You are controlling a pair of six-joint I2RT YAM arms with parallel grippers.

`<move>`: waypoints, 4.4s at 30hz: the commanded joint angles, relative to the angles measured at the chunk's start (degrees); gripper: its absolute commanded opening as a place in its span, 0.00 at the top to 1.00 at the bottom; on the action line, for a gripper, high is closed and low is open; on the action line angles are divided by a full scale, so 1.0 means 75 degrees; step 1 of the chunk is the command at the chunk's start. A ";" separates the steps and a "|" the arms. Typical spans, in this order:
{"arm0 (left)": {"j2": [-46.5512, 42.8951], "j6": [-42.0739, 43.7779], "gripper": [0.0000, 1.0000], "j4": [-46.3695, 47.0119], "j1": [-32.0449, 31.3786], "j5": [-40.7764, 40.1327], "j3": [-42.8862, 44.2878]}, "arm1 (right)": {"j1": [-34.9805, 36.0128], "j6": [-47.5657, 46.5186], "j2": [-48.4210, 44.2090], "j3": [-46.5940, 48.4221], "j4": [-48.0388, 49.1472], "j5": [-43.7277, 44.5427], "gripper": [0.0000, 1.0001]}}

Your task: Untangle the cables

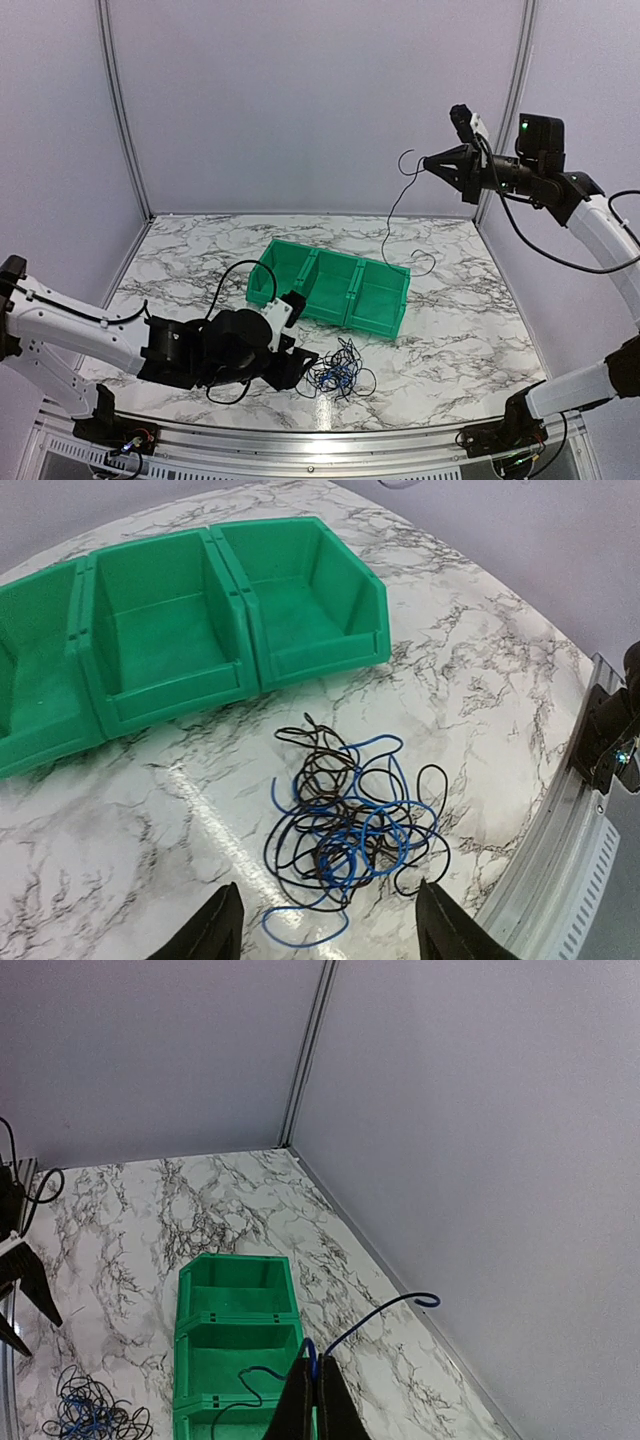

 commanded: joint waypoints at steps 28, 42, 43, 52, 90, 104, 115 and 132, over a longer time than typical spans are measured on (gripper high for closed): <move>-0.2964 0.2541 0.20 -0.1848 0.6988 -0.1200 0.1546 | 0.3034 -0.0736 0.4456 0.4115 -0.0088 0.2052 1.00; -0.3264 0.2798 0.20 -0.1676 0.7170 -0.1324 0.1349 | 0.3100 0.0051 0.6621 0.5410 0.0260 0.1891 1.00; -0.3253 0.2788 0.20 -0.1673 0.7161 -0.1297 0.1348 | 0.3104 0.0034 0.6705 0.5388 0.0246 0.1907 1.00; -0.3263 0.2749 0.20 -0.1679 0.7252 -0.1153 0.1372 | 0.3098 -0.0207 0.6811 0.4496 0.0159 0.2147 1.00; -0.3319 0.2584 0.21 -0.1658 0.7428 -0.0945 0.1325 | 0.3962 -0.0143 0.6520 0.4402 -0.1848 0.4087 0.66; -0.2680 0.2390 0.38 -0.1550 0.5969 0.3766 0.1582 | 0.3782 -0.0442 0.2102 -0.1671 0.0442 0.3018 0.67; -0.1452 0.0237 0.41 -0.0103 0.2299 0.2595 -0.0255 | 0.3050 -0.0556 0.0109 -0.4921 0.1608 0.1509 0.67; 0.1556 0.0021 0.44 -0.1140 0.1570 0.2811 0.1096 | 0.2988 -0.1596 0.0377 -0.5007 0.0895 0.0837 0.59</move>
